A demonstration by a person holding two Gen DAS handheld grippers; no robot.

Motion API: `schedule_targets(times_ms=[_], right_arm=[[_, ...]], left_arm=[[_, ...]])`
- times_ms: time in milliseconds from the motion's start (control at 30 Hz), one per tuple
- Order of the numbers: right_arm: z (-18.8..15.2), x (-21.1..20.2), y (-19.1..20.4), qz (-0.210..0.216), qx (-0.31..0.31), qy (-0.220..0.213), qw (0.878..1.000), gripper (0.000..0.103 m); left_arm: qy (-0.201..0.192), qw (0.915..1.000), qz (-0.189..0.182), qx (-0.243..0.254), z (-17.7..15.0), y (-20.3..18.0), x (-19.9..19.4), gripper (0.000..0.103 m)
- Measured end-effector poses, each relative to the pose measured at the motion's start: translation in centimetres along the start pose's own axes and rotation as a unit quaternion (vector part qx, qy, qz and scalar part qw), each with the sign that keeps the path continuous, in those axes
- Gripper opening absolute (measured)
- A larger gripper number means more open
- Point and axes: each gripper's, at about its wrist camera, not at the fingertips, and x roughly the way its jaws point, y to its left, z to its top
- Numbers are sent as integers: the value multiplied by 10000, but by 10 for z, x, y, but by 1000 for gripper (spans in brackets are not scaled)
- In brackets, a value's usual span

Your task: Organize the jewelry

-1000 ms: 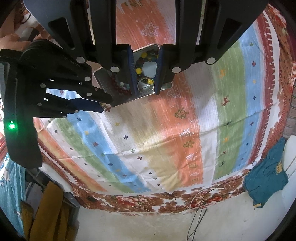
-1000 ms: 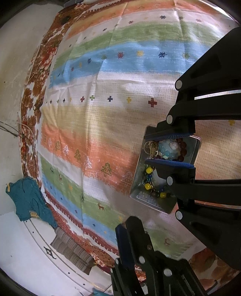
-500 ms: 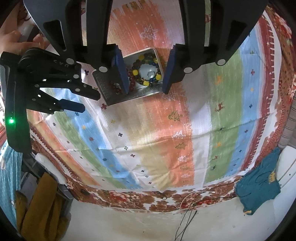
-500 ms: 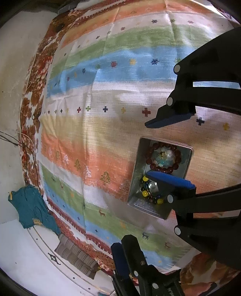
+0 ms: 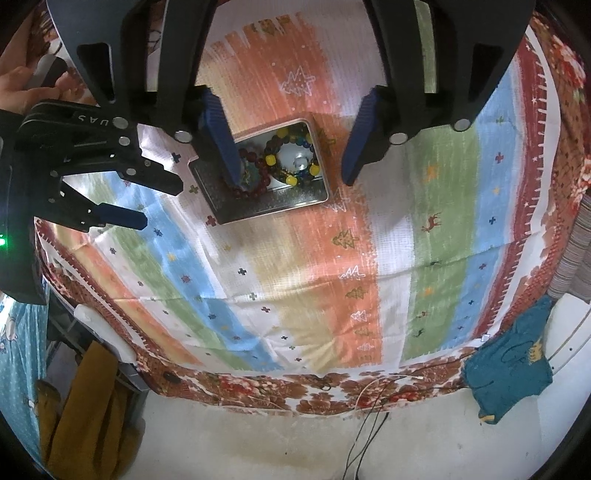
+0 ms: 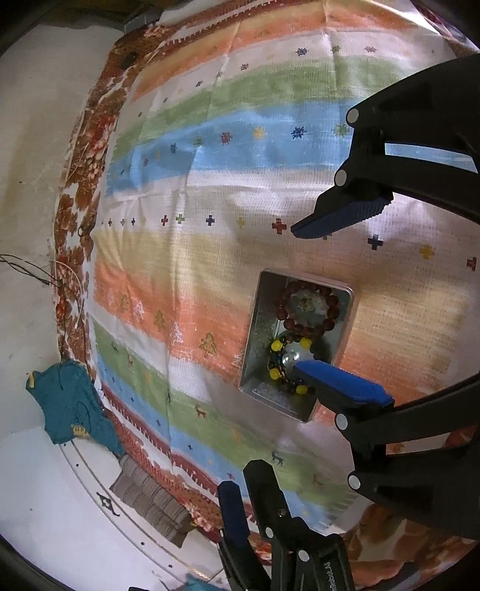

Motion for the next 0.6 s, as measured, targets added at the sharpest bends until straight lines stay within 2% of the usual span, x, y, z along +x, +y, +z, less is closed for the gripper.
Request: schedule_targets(times_ms=[433,600], right_arm=[[-22,-30,13,15,-243,-328,9992,81],[-34,-42,17,2,-337,-485,9983,88]], left_arm=[[-300,9995,-50,-92,-29,-1,-28,70],[-355,9993,-110,-44,-39,-5,-34,83]])
